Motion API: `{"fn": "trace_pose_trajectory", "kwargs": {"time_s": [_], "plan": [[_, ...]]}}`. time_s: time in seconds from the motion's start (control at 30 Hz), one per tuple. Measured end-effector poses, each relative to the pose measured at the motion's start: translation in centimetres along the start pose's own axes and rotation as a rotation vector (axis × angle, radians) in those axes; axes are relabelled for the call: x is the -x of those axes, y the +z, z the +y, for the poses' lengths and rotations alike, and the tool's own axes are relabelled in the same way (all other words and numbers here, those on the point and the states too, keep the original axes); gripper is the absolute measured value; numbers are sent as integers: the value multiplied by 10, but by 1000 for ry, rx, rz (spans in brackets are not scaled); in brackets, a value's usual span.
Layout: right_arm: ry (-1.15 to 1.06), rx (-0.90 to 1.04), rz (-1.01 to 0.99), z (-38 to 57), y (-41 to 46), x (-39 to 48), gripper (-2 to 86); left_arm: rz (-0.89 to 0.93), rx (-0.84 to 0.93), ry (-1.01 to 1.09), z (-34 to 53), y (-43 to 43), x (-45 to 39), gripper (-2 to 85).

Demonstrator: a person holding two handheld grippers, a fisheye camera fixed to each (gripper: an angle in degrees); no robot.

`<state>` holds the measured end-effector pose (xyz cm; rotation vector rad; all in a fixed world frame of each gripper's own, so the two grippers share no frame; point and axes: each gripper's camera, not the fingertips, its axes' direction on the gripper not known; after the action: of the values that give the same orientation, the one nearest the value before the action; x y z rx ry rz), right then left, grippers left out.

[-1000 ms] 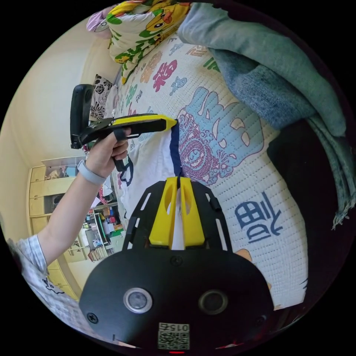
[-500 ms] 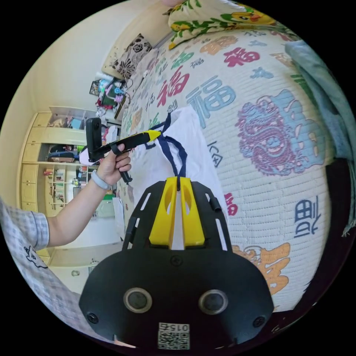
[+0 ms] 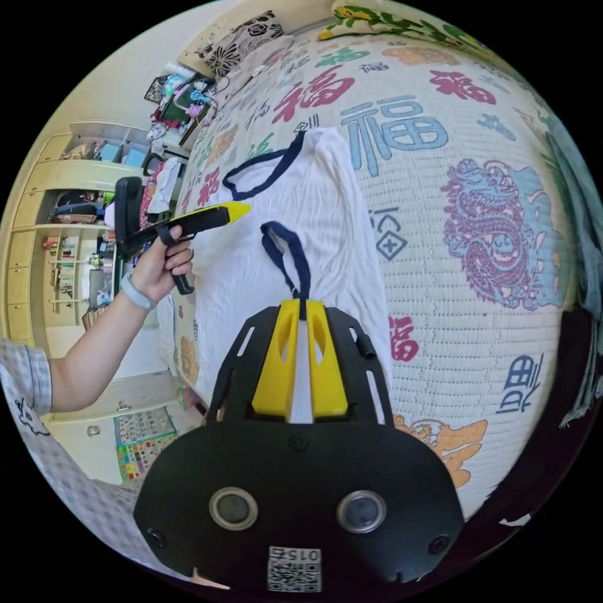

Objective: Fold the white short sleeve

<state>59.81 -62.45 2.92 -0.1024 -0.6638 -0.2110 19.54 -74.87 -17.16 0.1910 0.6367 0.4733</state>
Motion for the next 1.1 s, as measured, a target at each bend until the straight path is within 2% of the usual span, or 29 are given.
{"fn": "trace_pose_trajectory", "kwargs": {"time_s": [0.1,0.2,0.3,0.47,0.57,0.7,0.83,0.93,1.0,1.07,1.1], "plan": [[-21,46,33,-14,17,13,3,52,66,47,-10,23,-1,65],[-69,87,57,-16,27,27,-2,1,161,115,-9,36,-1,47],[-45,178,31,-11,44,25,-4,-10,191,130,-1,34,5,32],[-12,185,-9,-1,40,25,-2,27,211,92,7,26,18,43],[13,76,-10,-1,14,26,5,63,177,57,2,15,24,64],[-5,-25,147,-13,-12,26,46,-8,60,62,-28,2,13,86],[-12,-8,135,-28,-11,24,56,19,54,87,-63,10,5,98],[-53,17,173,-35,-3,32,50,-27,62,91,-74,12,5,98],[-80,-1,79,-37,-2,41,39,12,176,115,-71,28,1,92],[-109,-2,-19,-41,2,51,37,-20,274,144,-61,40,-4,88],[-137,31,-5,-44,10,60,41,-45,308,147,-52,43,-5,85]]}}
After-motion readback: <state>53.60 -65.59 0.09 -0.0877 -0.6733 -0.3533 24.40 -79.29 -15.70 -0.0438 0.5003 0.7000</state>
